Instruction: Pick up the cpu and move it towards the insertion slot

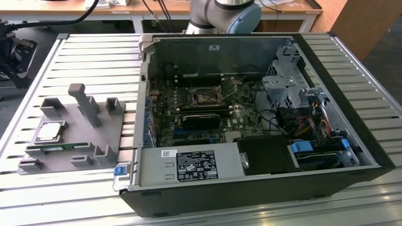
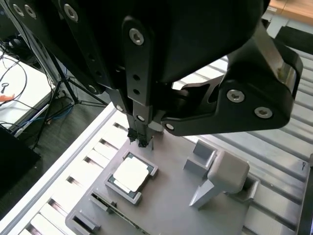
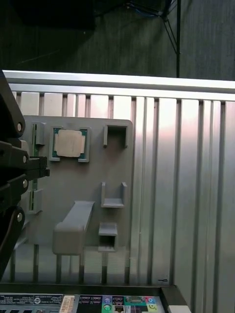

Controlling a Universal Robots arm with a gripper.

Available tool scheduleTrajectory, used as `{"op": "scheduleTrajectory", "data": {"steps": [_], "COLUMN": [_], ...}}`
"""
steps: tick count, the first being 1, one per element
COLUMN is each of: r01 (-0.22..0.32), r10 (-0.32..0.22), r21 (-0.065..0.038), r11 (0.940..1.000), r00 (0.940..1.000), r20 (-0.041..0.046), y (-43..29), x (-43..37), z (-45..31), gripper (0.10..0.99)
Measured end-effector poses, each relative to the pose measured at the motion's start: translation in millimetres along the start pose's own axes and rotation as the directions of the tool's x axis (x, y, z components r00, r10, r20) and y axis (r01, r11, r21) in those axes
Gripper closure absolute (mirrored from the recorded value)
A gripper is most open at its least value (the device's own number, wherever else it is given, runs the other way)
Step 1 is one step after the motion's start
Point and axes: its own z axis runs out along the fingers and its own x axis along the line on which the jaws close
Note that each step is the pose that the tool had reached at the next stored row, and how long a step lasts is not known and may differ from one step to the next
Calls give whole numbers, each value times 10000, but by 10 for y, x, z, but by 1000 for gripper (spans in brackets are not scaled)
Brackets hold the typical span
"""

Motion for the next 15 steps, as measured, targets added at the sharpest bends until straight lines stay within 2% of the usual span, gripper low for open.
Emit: {"op": "scheduleTrajectory", "data": {"steps": [6,9,15], "r01": [-19,-19,-19], "r10": [19,19,19], "r21": [16,79,96], "r11": [10000,10000,10000], "r00": [10000,10000,10000], "r20": [2,0,0], "y": [1,0,-2], "x": [135,139,145], "z": [39,51,101], "gripper": [980,980,980]}}
